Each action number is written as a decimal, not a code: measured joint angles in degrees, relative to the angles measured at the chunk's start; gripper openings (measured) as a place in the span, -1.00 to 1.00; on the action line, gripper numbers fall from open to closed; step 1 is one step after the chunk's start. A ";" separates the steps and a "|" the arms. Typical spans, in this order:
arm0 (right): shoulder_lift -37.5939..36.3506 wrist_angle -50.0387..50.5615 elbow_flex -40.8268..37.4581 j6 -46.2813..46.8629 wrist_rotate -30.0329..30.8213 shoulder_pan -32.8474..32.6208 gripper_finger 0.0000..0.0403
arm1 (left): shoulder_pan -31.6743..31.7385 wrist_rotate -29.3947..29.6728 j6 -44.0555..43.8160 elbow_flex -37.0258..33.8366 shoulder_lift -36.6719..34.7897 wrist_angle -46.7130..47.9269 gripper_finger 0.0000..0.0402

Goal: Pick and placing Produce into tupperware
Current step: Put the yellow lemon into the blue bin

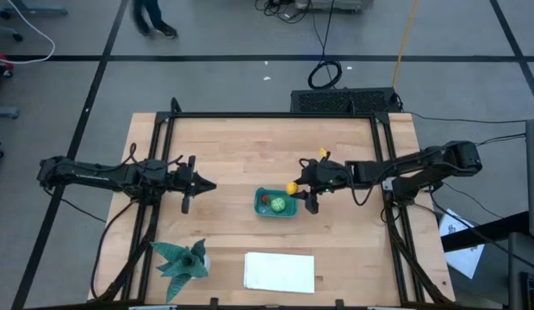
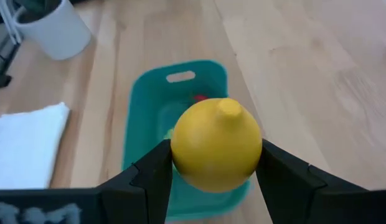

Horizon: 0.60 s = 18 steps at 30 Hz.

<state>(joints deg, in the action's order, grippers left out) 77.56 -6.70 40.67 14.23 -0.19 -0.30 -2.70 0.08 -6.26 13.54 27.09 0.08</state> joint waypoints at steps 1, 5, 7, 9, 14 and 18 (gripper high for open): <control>0.00 1.38 0.91 -0.23 0.00 0.00 -0.07 | 0.00 0.00 0.00 0.00 0.00 -0.02 -0.87; -0.03 8.58 4.74 -1.33 -0.03 0.10 -0.07 | 0.00 0.00 0.02 0.00 0.00 0.02 -0.87; 0.19 12.42 6.71 -1.78 -0.02 0.22 -0.07 | 0.00 0.00 0.02 0.00 0.00 0.05 -0.87; 0.67 15.55 8.98 -2.27 -0.02 0.22 -0.07 | 0.00 0.00 0.02 0.00 0.00 0.07 -0.87; 4.43 23.94 15.87 -3.74 -1.70 0.52 -0.07 | 0.00 0.00 0.33 0.00 0.00 0.11 -0.87; 8.80 30.96 22.48 -6.63 -2.79 1.17 -0.07 | -0.04 0.00 0.28 0.00 0.00 0.18 -0.87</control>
<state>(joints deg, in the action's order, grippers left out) 86.35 24.26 63.16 7.60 -2.98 0.88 -2.74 0.08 -5.98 13.54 27.09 0.25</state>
